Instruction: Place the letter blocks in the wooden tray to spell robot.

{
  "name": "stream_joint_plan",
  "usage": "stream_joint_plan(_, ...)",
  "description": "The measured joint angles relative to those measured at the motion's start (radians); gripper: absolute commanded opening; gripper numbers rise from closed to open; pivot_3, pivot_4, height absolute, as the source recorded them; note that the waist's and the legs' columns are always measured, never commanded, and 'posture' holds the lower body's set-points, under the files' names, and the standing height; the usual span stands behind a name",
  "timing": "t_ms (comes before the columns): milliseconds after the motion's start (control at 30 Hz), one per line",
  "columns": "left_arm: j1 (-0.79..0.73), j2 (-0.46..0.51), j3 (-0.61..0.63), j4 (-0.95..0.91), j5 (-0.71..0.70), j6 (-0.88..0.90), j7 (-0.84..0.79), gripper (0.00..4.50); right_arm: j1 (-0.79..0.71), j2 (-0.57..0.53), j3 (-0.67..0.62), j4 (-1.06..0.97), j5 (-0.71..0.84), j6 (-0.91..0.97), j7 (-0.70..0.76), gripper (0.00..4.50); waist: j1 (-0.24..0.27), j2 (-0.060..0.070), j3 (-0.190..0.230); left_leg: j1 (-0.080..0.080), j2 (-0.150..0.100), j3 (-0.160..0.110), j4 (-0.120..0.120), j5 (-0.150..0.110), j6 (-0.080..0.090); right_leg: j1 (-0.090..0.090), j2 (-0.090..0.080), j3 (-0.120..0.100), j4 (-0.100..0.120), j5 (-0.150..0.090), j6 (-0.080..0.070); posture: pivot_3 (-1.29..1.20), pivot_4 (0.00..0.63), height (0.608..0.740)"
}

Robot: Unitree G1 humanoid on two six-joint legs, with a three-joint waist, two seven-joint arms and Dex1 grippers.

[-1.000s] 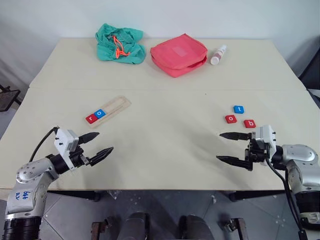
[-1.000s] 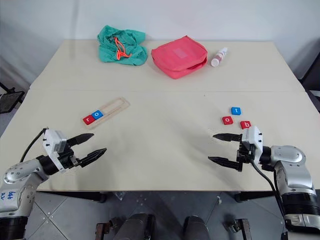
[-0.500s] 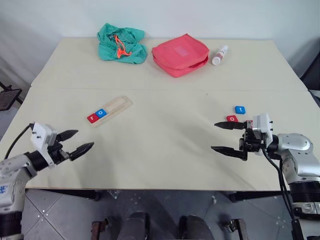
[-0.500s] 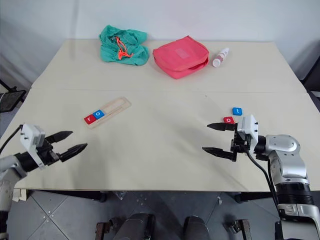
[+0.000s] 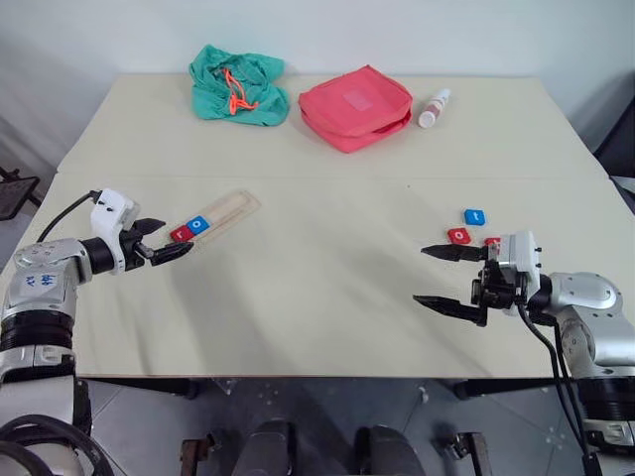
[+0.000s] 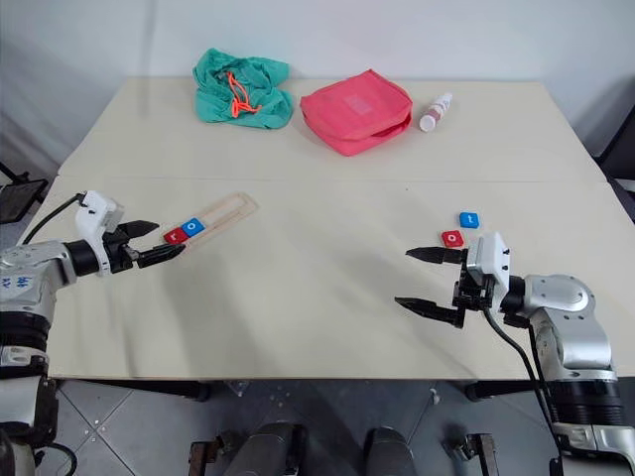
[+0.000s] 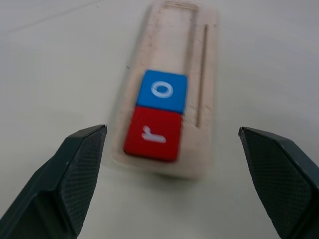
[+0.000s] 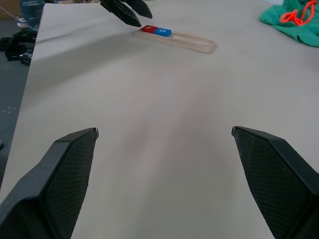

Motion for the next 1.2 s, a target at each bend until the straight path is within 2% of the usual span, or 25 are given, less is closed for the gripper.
stream_joint_plan(267, -0.137, -0.044, -0.050, 0.228, 0.096, -0.084, -0.005, 4.50, 0.068, -0.032, -0.041, -0.071, 0.015, 0.022, -0.042, 4.49, 0.001, -0.004, 0.002, 0.000, 0.000, 0.001, 0.001, 0.000, 0.000, 0.000, 0.000, 0.000, 0.001, 0.000, 0.000, 0.00, 0.150, 0.740)
stream_joint_plan(500, -0.193, -0.053, -0.078, 0.305, 0.147, -0.117, -0.024, 4.50, 0.087, -0.034, -0.042, -0.091, 0.018, 0.025, -0.065, 4.49, 0.003, -0.004, 0.002, 0.000, 0.000, 0.000, 0.002, 0.000, 0.000, 0.000, -0.001, 0.000, 0.002, 0.000, 0.000, 0.00, 0.150, 0.740)
stream_joint_plan(533, -0.202, -0.052, -0.089, 0.307, 0.162, -0.114, -0.028, 4.12, 0.088, -0.034, -0.042, -0.091, 0.018, 0.025, -0.070, 4.50, 0.004, -0.004, 0.002, 0.000, 0.000, 0.000, 0.002, 0.000, 0.000, 0.000, -0.001, 0.000, 0.002, 0.000, 0.000, 0.00, 0.150, 0.740)
stream_joint_plan(633, -0.221, -0.049, -0.105, 0.309, 0.186, -0.094, -0.033, 3.42, 0.090, -0.034, -0.042, -0.101, 0.018, 0.025, -0.077, 4.50, 0.003, -0.004, 0.002, 0.000, 0.000, 0.000, 0.002, 0.000, 0.000, 0.000, -0.001, 0.000, 0.002, 0.000, 0.000, 0.00, 0.150, 0.740)
stream_joint_plan(933, -0.213, -0.053, -0.091, 0.304, 0.182, -0.127, -0.082, 3.40, 0.090, -0.034, -0.042, -0.104, 0.018, 0.024, -0.084, 4.50, 0.003, -0.004, 0.002, 0.000, 0.000, 0.000, 0.002, 0.000, 0.000, 0.000, -0.001, 0.000, 0.002, 0.000, 0.000, 0.00, 0.150, 0.740)
stream_joint_plan(1200, -0.064, -0.155, -0.134, -0.111, 0.131, 0.000, -0.233, 3.40, 0.076, -0.087, -0.041, -0.039, 0.019, 0.023, -0.001, 4.50, 0.002, -0.004, 0.002, -0.006, 0.000, -0.004, 0.005, 0.000, 0.000, -0.001, 0.000, -0.001, 0.001, 0.000, 0.000, 0.00, 0.150, 0.740)
